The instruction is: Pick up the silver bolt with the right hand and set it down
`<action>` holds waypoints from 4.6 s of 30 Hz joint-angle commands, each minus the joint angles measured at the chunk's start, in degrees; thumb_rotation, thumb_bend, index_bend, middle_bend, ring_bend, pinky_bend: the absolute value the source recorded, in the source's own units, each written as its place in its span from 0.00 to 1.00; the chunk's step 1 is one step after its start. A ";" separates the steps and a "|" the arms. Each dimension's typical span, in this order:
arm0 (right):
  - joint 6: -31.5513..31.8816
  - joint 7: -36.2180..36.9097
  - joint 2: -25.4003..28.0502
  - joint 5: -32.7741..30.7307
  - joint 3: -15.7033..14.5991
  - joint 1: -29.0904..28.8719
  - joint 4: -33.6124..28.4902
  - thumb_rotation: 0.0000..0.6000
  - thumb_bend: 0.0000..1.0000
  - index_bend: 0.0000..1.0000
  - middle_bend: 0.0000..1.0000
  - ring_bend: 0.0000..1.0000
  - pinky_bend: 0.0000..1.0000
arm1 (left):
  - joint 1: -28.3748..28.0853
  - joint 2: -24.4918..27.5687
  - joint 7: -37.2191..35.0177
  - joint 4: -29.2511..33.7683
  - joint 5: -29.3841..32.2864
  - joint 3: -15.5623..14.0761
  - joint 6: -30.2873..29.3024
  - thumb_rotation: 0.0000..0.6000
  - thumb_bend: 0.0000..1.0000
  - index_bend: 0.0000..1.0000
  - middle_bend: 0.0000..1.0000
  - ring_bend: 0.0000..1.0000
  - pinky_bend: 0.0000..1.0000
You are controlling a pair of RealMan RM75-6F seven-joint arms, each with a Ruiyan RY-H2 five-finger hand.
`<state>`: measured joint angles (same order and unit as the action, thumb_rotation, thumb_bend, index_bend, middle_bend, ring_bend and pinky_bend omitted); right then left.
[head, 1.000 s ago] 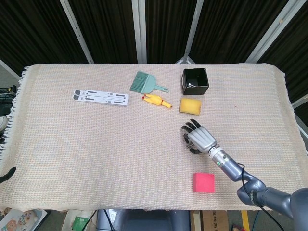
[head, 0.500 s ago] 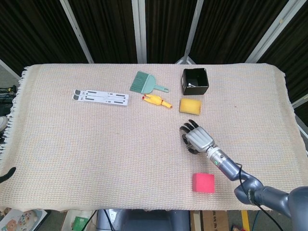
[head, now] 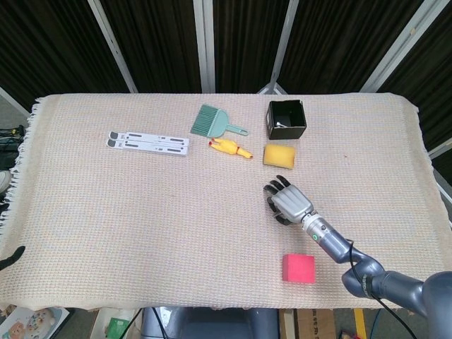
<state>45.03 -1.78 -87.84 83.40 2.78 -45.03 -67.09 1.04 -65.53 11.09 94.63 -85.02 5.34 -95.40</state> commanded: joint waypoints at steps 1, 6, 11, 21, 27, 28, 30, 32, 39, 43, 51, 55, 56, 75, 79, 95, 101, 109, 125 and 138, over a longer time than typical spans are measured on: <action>-0.21 -0.28 0.03 -0.18 0.00 -0.07 -0.14 1.00 0.31 0.59 0.20 0.12 0.04 | 0.00 0.06 -0.09 0.01 -0.08 -0.05 0.04 1.00 0.20 0.19 0.04 0.03 0.11; -0.09 -1.10 0.01 -0.56 0.14 -0.09 -0.58 1.00 0.31 0.61 0.20 0.13 0.04 | -0.02 0.21 -0.37 0.06 -0.12 -0.12 0.18 1.00 0.20 0.19 0.04 0.03 0.11; -0.23 -1.67 -0.03 -0.95 0.19 -0.15 -0.86 1.00 0.31 0.61 0.20 0.13 0.04 | -0.01 0.23 -0.42 0.06 -0.19 -0.16 0.20 1.00 0.20 0.19 0.04 0.03 0.11; -1.03 -3.10 0.02 -1.66 0.17 -0.51 -1.22 1.00 0.32 0.61 0.20 0.13 0.04 | 0.02 0.29 -0.38 0.17 -0.09 -0.15 0.24 1.00 0.20 0.19 0.04 0.03 0.11; -1.59 -4.52 0.37 -2.48 0.41 -0.77 -1.95 1.00 0.33 0.58 0.20 0.13 0.04 | 0.00 0.33 -0.42 0.15 -0.09 -0.16 0.30 1.00 0.20 0.19 0.04 0.03 0.11; -1.67 -4.69 0.42 -2.65 0.47 -0.80 -2.10 1.00 0.33 0.58 0.20 0.13 0.04 | 0.00 0.34 -0.45 0.15 -0.08 -0.15 0.30 1.00 0.20 0.19 0.04 0.03 0.11; -1.89 -5.16 0.58 -3.05 0.59 -0.87 -2.41 1.00 0.33 0.58 0.20 0.13 0.04 | 0.02 0.35 -0.48 0.13 -0.07 -0.14 0.25 1.00 0.20 0.19 0.04 0.03 0.11; -2.05 -5.54 0.68 -3.35 0.65 -0.93 -2.65 1.00 0.33 0.58 0.20 0.13 0.04 | 0.01 0.34 -0.46 0.11 -0.09 -0.14 0.25 1.00 0.20 0.19 0.04 0.03 0.11; -2.11 -6.72 0.52 -4.29 0.84 -0.92 -2.99 1.00 0.34 0.58 0.20 0.13 0.04 | -0.05 0.28 -0.29 0.10 -0.11 -0.17 0.38 1.00 0.20 0.19 0.04 0.03 0.11; -2.37 -7.34 0.41 -4.54 0.74 -1.03 -2.87 1.00 0.35 0.58 0.20 0.13 0.04 | -0.06 0.26 -0.22 0.13 -0.12 -0.18 0.39 1.00 0.20 0.19 0.04 0.03 0.11; -2.45 -8.35 0.41 -5.14 0.89 -1.19 -3.22 1.00 0.36 0.59 0.20 0.13 0.04 | -0.08 0.44 -0.65 0.24 -0.48 -0.43 0.56 1.00 0.20 0.19 0.04 0.03 0.11; -2.13 -8.67 0.43 -5.33 1.04 -1.16 -3.48 1.00 0.38 0.64 0.20 0.14 0.04 | -0.07 0.52 -0.77 0.29 -0.46 -0.43 0.58 1.00 0.20 0.19 0.04 0.03 0.11; -2.07 -8.69 0.45 -5.36 1.05 -1.14 -3.55 1.00 0.38 0.65 0.20 0.14 0.04 | -0.07 0.53 -0.80 0.29 -0.49 -0.43 0.56 1.00 0.20 0.19 0.04 0.03 0.11; -3.32 2.33 5.32 -9.35 3.85 0.24 -9.13 1.00 0.38 0.66 0.20 0.14 0.04 | 0.03 0.66 -1.06 0.36 -1.00 -0.71 0.43 1.00 0.20 0.19 0.04 0.03 0.11; -4.09 4.61 6.24 -10.11 4.48 0.22 -9.26 1.00 0.38 0.66 0.20 0.15 0.04 | -0.02 0.70 -1.10 0.35 -0.98 -0.75 0.62 1.00 0.20 0.19 0.04 0.03 0.11; -9.64 15.22 6.59 -13.22 6.24 0.06 -7.92 1.00 0.38 0.66 0.20 0.14 0.04 | 0.00 0.74 -1.10 0.40 -1.06 -0.80 0.61 1.00 0.20 0.19 0.04 0.03 0.11; -7.48 23.01 5.33 -12.46 8.35 1.46 -6.46 1.00 0.38 0.66 0.20 0.14 0.04 | 0.04 0.74 -1.15 0.35 -1.09 -0.76 0.47 1.00 0.20 0.19 0.04 0.03 0.11; -5.74 31.66 4.01 -10.25 9.43 2.70 -3.86 1.00 0.38 0.66 0.20 0.14 0.04 | 0.01 0.64 -0.88 0.39 -1.27 -0.87 0.51 1.00 0.20 0.19 0.04 0.03 0.11; -1.14 40.12 -0.68 -6.52 8.47 4.57 6.27 1.00 0.38 0.66 0.20 0.14 0.02 | 0.11 0.65 -0.79 0.46 -1.30 -0.87 0.33 1.00 0.20 0.19 0.04 0.03 0.11; -4.65 43.41 -1.59 -9.78 9.05 5.24 7.53 1.00 0.38 0.66 0.20 0.14 0.01 | 0.08 0.46 -0.24 0.50 -1.35 -0.91 0.37 1.00 0.20 0.19 0.04 0.03 0.11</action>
<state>40.40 41.61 -89.41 73.64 11.81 -39.80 -59.57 1.12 -65.07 10.85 95.12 -86.37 4.43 -95.03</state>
